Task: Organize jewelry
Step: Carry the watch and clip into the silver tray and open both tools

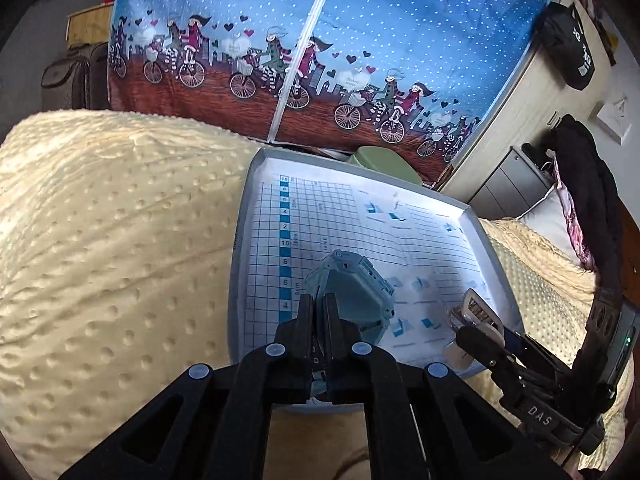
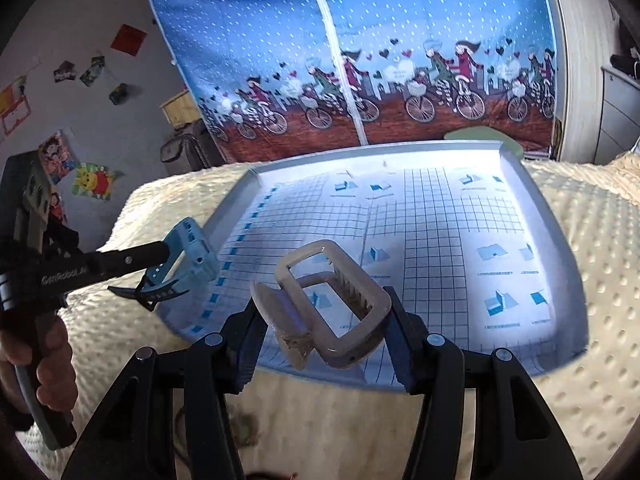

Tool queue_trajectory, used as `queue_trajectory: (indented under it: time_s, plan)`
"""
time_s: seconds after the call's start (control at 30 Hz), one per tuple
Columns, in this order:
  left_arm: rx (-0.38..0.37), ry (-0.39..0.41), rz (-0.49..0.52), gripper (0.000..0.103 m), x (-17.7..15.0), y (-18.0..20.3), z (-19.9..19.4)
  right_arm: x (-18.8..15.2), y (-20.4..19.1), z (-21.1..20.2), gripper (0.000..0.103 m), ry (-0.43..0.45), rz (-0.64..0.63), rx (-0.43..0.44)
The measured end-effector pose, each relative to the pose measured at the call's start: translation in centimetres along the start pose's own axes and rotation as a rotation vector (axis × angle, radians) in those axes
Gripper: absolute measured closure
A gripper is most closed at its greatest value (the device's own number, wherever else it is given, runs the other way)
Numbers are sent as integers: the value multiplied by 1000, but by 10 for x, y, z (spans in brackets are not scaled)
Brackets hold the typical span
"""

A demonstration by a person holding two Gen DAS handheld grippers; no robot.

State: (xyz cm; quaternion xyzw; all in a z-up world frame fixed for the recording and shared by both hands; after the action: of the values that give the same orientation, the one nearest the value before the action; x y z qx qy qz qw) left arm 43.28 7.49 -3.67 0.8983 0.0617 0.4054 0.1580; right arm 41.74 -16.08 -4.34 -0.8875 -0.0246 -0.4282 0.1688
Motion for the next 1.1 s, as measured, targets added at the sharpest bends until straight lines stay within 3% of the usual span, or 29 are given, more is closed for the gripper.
queue_trajectory:
  time_s: [0.37, 0.43, 0.5, 0.63, 0.67, 0.73, 0.8, 0.87, 0.93, 1.0, 1.03, 1.1]
  plan:
    - [-149, -101, 25, 95, 1, -9, 27, -6, -6, 30, 52, -142, 9, -235]
    - [-173, -103, 38, 95, 5, -12, 26, -5, -4, 29, 49, -150, 22, -276]
    - [-188, -95, 55, 95, 9, -15, 24, -1, -3, 23, 38, -128, 48, -299]
    - [-164, -47, 79, 91, 12, -18, 18, 7, -3, 9, 26, -84, 28, -313]
    - [-161, -41, 80, 86, 13, -18, 15, 9, -3, 3, 24, -70, 17, -314]
    - [-155, -12, 108, 65, 13, -15, 8, 14, -5, -8, 15, -51, -18, -311]
    - [-134, 59, 154, 8, 12, -11, -6, 21, -9, -22, 11, -38, -77, -319]
    - [-136, 203, 182, 1, 9, -7, -30, 27, -11, -35, 11, -42, -108, -332]
    - [-167, 283, 211, 0, 6, -3, -45, 33, -14, -48, 11, -54, -126, -330]
    - [-183, 301, 214, 0, 3, 2, -50, 40, -19, -65, 8, -56, -145, -333]
    - [-191, 294, 205, 0, 3, 3, -51, 42, -22, -74, 2, -54, -153, -328]
    - [-201, 282, 180, 0, 2, 1, -53, 47, -29, -90, 1, -39, -187, -315]
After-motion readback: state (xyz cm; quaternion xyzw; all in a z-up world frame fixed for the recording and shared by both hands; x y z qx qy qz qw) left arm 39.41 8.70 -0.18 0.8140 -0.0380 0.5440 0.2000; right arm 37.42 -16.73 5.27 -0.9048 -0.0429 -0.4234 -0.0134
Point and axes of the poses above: each gripper's, at about its wrist camera, not at the fingertips, and z roughly the way its jaws point, y to its right, x to its top, the point moved 1 cm from there along z, roughly the way its jaws point, and after that the axes turned 10 degrees about y, right-handed, at the moved point
